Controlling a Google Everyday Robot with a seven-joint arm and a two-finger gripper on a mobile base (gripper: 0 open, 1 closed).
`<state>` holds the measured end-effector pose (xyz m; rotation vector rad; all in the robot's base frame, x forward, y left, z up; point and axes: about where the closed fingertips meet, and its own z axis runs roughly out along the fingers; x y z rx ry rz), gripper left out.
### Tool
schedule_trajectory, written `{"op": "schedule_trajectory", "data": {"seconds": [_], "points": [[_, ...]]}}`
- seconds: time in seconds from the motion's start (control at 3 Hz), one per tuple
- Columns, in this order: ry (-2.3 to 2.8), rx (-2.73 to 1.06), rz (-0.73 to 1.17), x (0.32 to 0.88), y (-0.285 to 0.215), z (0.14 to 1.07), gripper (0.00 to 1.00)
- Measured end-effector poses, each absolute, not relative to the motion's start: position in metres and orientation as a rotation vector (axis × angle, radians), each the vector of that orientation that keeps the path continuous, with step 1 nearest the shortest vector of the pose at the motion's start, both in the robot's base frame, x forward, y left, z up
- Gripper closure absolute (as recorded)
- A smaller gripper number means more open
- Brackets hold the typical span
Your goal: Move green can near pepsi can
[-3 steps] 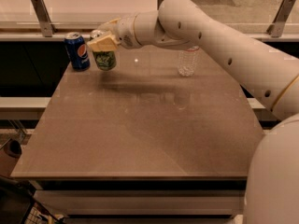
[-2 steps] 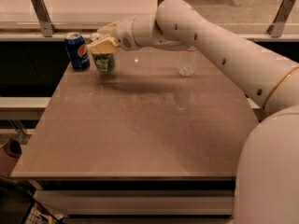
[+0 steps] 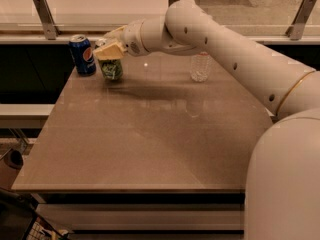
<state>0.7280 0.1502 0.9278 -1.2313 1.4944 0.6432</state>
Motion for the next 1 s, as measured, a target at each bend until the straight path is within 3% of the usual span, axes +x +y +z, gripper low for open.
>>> {"op": "schedule_trajectory", "data": {"seconds": [1.0], "points": [[1.491,-1.24,0.654,0.7257,0.158,0.9254,0.13]]}}
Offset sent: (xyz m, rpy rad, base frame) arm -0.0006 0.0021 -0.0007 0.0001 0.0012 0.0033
